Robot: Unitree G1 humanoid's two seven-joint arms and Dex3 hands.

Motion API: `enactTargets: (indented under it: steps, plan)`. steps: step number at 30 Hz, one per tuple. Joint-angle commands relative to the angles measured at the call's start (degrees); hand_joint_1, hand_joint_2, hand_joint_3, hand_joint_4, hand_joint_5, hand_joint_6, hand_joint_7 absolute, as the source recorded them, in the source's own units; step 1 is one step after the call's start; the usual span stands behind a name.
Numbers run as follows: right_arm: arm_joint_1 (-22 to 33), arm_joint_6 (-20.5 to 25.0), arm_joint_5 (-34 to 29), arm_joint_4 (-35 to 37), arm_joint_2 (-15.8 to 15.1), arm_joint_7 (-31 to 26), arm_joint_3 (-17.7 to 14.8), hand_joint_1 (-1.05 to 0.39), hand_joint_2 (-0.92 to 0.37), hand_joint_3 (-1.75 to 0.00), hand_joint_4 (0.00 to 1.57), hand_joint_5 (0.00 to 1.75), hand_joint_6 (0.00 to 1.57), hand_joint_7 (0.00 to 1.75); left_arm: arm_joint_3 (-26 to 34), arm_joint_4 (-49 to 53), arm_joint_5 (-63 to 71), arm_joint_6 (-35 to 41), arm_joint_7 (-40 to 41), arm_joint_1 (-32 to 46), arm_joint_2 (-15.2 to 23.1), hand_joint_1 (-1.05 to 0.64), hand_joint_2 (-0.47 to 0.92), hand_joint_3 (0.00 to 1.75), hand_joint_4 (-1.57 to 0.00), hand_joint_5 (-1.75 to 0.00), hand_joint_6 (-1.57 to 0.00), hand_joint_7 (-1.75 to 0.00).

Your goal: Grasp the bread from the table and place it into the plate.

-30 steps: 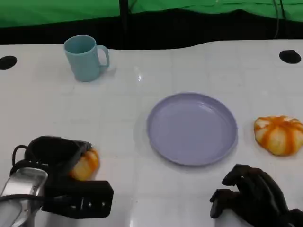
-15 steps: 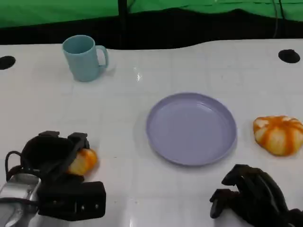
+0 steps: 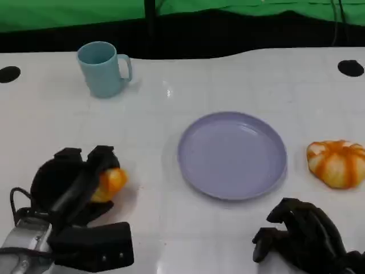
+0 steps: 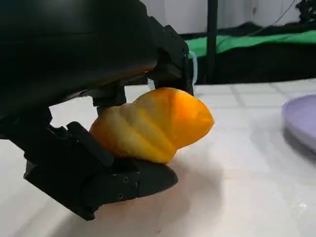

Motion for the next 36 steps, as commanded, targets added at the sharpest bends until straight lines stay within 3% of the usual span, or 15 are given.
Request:
enactTargets:
  steps: [1, 6, 16, 19, 25, 32, 35, 36]
  plan:
    - [-0.3, -0.6, 0.1, -0.3, -0.4, -0.2, -0.2, -1.04, -0.72, 0.00, 1.57, 0.74, 1.57, 0.39, 1.1, -0.8, -0.7, -0.2, 0.8, 0.9, 0.9, -0.25, 0.48, 1.14, -0.65, -1.75, -0.41, -1.75]
    - [-1.0, -1.5, 0.2, 1.4, -0.9, 0.9, -0.6, -1.03, -0.73, -0.01, 1.57, 0.74, 1.57, 0.39, 1.8, -5.7, -1.7, 1.0, -1.8, -1.1, -1.0, -0.24, 0.48, 1.15, -0.66, -1.75, -0.41, -1.75]
    - [-1.4, -1.3, 0.4, 2.1, -0.9, 1.0, -0.9, -1.04, -0.71, 0.00, 1.57, 0.74, 1.57, 0.38, 1.6, -4.3, -1.9, -0.3, -0.5, -4.9, -4.2, -0.26, 0.55, 0.93, -0.71, -1.75, -0.49, -1.67]
    - [-1.2, -1.2, 0.3, 2.0, -0.9, 1.0, -0.7, -1.04, -0.72, 0.00, 1.57, 0.74, 1.57, 0.38, 0.2, -0.3, -1.3, -3.0, 2.2, -8.5, -6.4, -0.28, 0.56, 0.89, -0.74, -1.75, -0.49, -1.73]
    - [-1.1, -1.0, 0.4, 1.6, -0.7, 0.6, -0.7, -1.04, -0.72, 0.00, 1.57, 0.75, 1.57, 0.40, -2.2, 7.0, -0.1, -7.4, 6.7, -13.7, -8.4, -0.29, 0.61, 0.80, -0.77, -1.75, -0.62, -1.57]
    - [-0.5, -1.2, -0.1, 1.3, -1.0, 0.6, -0.4, -1.05, -0.72, 0.00, 1.57, 0.75, 1.57, 0.40, -3.5, 12.7, -2.7, -9.6, 3.5, -19.9, -12.7, -0.27, 0.63, 0.76, -0.79, -1.75, -0.56, -1.74]
    - [-0.3, -0.8, 0.2, 0.9, -0.9, 0.5, -0.4, -1.05, -0.71, 0.00, 1.57, 0.74, 1.57, 0.39, -4.2, 15.0, -3.1, -9.1, 1.0, -22.6, -14.4, -0.27, 0.62, 0.83, -0.81, -1.75, -0.70, -1.45]
    - [-0.3, -0.9, 0.2, 1.0, -0.9, 0.5, -0.4, -1.05, -0.71, 0.00, 1.57, 0.74, 1.57, 0.38, -4.6, 15.9, -2.9, -8.8, 0.7, -23.6, -15.1, -0.27, 0.61, 0.83, -0.81, -1.75, -0.71, -1.46]
